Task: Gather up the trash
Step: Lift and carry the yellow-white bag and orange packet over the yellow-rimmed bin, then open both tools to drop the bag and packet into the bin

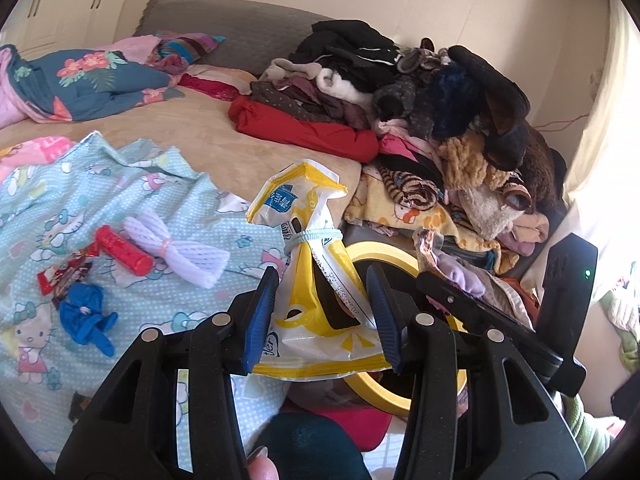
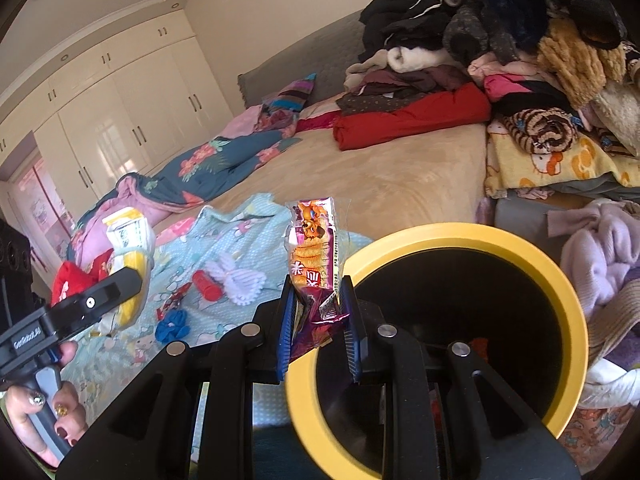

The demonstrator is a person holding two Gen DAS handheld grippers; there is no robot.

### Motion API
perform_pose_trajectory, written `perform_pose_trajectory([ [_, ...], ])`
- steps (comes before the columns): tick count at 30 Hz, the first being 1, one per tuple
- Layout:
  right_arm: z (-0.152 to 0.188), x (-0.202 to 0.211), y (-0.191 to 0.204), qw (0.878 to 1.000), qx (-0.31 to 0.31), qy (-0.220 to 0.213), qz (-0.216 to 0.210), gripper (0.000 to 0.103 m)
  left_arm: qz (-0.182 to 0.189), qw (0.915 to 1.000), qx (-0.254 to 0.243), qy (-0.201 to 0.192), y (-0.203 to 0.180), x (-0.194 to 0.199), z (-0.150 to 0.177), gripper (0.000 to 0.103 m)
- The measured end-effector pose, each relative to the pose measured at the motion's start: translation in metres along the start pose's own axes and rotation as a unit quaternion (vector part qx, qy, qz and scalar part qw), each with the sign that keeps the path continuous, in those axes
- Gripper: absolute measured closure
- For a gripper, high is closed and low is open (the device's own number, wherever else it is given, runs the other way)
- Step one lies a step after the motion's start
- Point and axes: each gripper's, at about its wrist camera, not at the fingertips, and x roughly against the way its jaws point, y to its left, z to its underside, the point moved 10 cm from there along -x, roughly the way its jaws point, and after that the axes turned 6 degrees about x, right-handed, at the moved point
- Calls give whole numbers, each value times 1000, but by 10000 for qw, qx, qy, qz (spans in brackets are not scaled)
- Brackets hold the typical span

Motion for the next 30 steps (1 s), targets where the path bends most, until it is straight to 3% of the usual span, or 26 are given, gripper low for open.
perform_pose_trajectory([
  [30,11,-1,-78,9962,-654,168,552,82,376,9955,-600,624,-56,-57,43,65],
])
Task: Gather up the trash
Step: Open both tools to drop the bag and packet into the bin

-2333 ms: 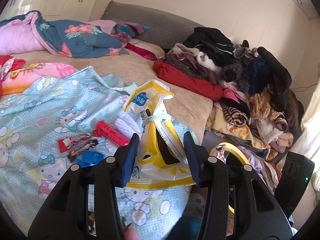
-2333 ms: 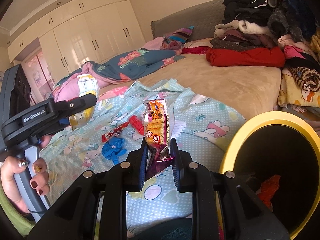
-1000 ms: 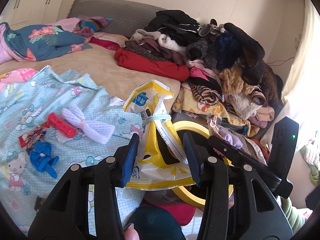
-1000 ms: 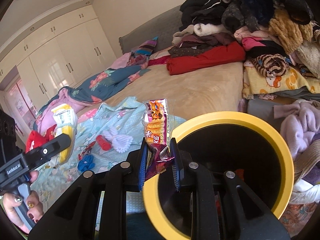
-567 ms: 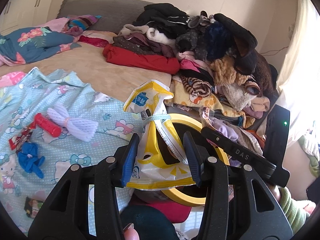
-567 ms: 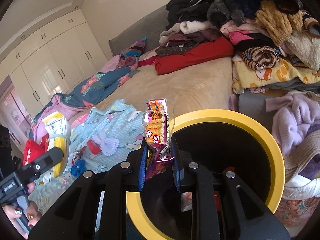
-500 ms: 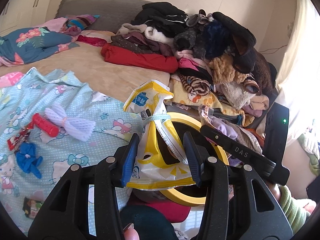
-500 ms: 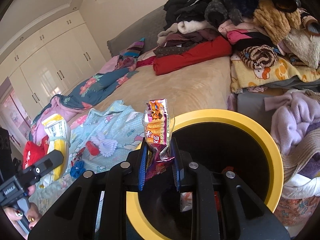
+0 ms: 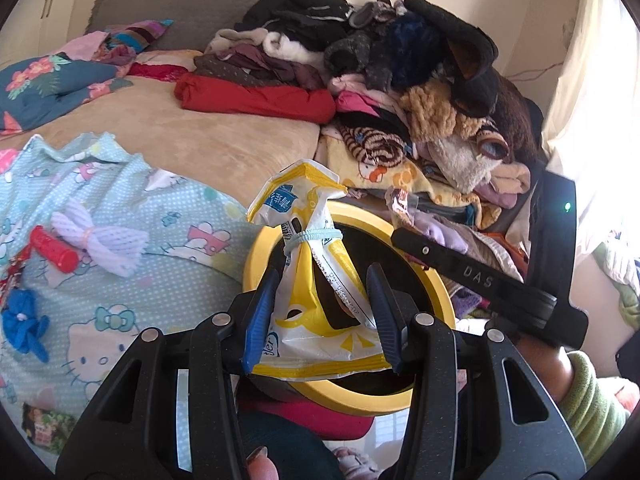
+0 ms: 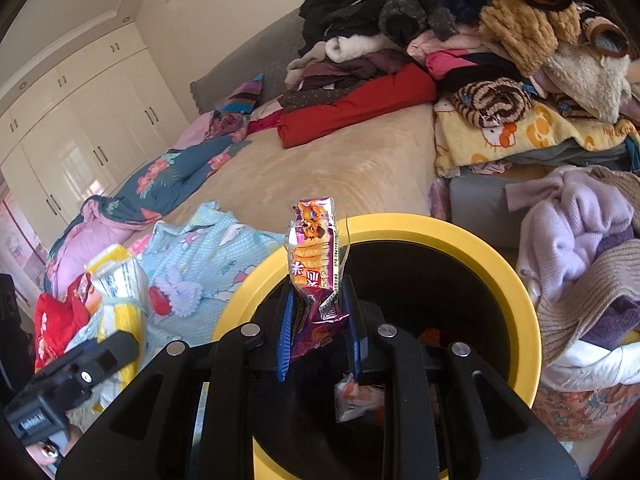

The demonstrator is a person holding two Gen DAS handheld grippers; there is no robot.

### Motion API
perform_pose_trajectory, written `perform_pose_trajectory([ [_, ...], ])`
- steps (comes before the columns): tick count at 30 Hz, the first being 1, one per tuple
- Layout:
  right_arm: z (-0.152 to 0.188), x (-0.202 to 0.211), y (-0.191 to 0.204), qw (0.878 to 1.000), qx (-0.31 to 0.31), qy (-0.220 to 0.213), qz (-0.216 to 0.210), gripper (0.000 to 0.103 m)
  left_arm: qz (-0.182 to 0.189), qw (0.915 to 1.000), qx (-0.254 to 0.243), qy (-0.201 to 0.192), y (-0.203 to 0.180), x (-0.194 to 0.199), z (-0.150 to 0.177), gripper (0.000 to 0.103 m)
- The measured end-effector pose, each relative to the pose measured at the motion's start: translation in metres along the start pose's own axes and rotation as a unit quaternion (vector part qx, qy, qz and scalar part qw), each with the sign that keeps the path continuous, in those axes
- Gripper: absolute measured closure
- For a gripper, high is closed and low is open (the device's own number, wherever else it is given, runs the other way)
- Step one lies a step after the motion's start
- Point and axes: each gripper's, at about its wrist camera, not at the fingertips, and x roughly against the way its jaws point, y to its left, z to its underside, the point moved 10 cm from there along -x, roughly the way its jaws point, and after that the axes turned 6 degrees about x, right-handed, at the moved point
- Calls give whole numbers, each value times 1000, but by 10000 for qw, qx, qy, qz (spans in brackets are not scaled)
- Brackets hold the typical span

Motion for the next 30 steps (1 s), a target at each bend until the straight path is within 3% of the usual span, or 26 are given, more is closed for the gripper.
perform_pose_trajectory([
  [18,3,-9,-48,9976,-635,225,160,82,134,9978,-195,613,-10,-54,20,65],
  [27,8,-17,-53,9958,-834,365,82,76,110,9979,-231,595,-12,-59,22,65],
  [28,9,-18,-54,9956,-859,368,94,75,93,9980,-255,564,-13,-58,22,61],
  [30,9,-18,-56,9950,-923,355,142,60,46,9983,-276,503,-12,-55,20,47],
])
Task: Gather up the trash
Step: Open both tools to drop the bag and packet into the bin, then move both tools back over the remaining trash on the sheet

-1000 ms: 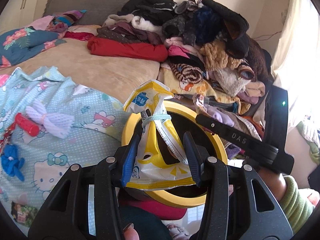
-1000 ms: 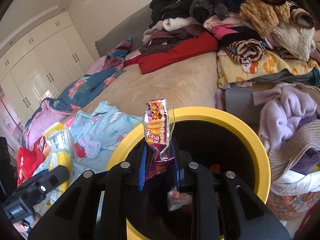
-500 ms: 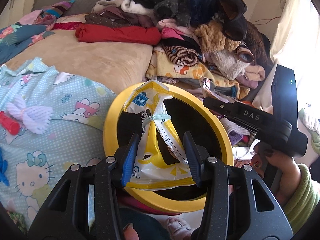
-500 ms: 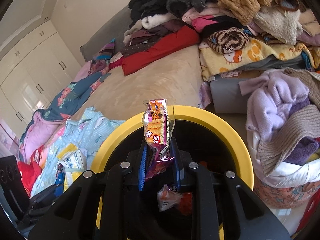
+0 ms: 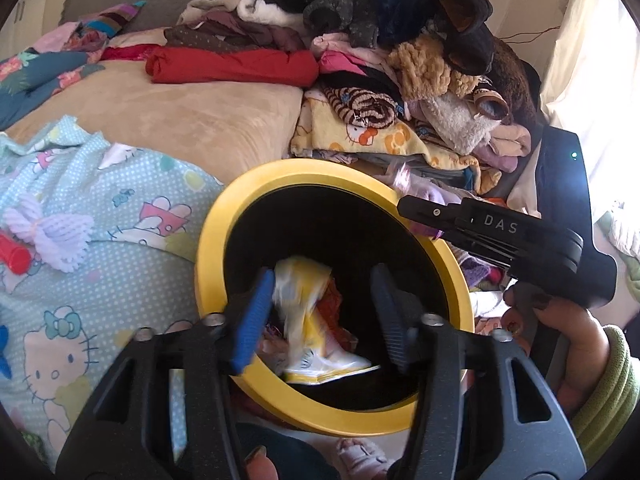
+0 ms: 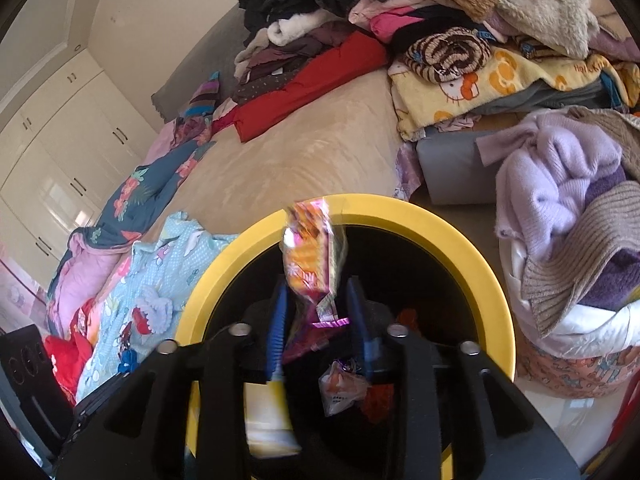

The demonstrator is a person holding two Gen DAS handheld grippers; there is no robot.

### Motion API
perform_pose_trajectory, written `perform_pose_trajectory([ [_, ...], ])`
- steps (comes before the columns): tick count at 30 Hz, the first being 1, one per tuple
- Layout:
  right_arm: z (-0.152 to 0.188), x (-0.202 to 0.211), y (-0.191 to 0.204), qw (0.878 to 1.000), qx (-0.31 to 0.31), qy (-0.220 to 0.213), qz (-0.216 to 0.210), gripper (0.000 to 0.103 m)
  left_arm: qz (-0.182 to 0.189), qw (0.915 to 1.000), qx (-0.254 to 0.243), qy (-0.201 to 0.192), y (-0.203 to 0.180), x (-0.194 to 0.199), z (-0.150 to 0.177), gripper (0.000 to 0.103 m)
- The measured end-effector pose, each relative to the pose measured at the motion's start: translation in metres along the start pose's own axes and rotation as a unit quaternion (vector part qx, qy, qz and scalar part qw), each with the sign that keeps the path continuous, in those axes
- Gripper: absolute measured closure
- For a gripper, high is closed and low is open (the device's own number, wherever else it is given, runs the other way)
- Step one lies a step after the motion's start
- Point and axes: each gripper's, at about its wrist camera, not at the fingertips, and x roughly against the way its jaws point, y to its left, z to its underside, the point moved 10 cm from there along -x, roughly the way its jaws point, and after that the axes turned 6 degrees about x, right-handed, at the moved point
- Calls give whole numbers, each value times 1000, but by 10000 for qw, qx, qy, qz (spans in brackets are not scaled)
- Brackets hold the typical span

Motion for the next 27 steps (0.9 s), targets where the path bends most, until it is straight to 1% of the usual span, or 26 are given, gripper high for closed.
perform_pose_trajectory([
  [1,0,1,-1,10000,-31,-26,23,57,-20,10000,6,-39,1,2,-1,38],
  [2,-1,1,-2,10000,-42,-43,39,53,-36,9999,26,-104,2,6,-3,34],
  [4,-2,2,-3,9999,-53,-89,78,49,-82,9997,50,-207,4,12,-6,18],
  [6,-3,3,-3,9998,-47,-132,123,42,-133,9992,47,-361,7,20,-11,11],
  [9,-5,4,0,9997,54,-199,164,38,-299,9981,12,-543,13,31,-17,11],
  [12,-7,6,7,9990,232,-307,214,33,-341,9971,57,-676,19,43,-21,11],
  [21,-14,15,35,9949,691,-726,146,27,-510,9941,150,-944,38,69,-29,11],
  [27,-17,22,55,9905,968,-977,81,24,-628,9912,234,-1137,54,86,-35,11],
])
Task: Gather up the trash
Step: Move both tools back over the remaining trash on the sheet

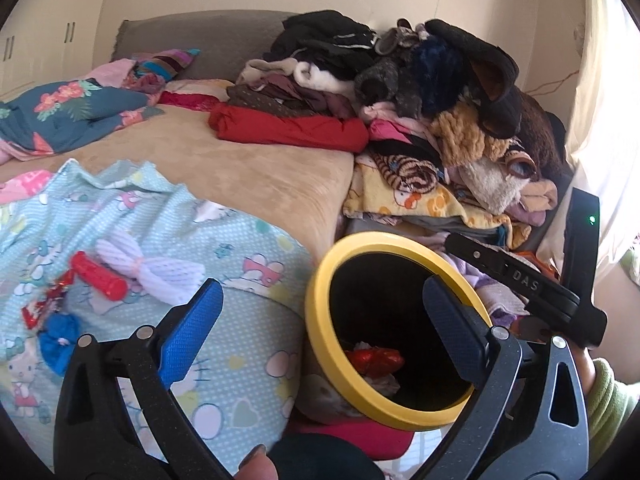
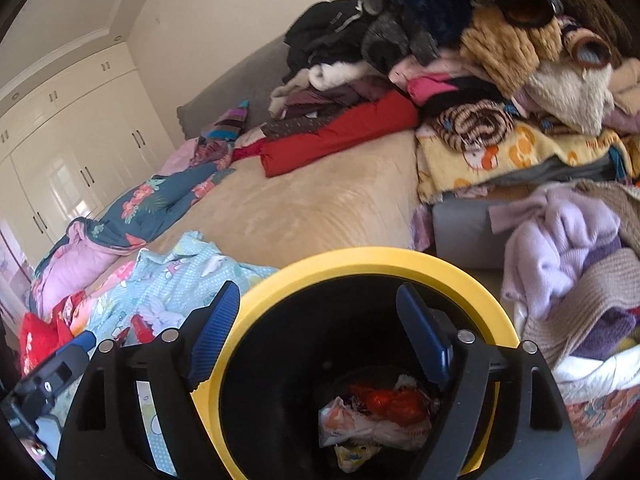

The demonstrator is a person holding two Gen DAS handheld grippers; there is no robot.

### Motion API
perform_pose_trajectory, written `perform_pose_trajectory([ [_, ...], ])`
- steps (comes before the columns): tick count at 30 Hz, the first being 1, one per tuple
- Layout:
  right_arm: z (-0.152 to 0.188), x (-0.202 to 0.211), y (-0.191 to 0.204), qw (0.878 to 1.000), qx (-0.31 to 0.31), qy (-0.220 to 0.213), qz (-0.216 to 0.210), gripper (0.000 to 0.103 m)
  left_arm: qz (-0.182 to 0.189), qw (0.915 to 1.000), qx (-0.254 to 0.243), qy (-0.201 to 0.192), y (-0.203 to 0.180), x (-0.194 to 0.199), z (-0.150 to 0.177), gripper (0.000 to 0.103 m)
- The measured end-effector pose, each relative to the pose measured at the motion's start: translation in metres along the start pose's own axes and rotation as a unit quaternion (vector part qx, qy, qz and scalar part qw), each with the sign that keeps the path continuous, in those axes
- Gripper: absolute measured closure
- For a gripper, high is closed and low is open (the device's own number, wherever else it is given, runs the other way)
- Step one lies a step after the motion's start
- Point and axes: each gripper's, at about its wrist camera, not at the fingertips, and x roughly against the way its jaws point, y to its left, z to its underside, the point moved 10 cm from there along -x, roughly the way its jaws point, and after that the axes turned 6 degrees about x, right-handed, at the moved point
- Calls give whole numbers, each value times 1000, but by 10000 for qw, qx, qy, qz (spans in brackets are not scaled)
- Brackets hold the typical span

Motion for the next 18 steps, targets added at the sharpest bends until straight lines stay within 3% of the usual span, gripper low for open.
perform_pose_trajectory([
  [18,-4,12,75,9965,629,-308,-466,19,-360,9975,494,-348,63,29,-19,11],
])
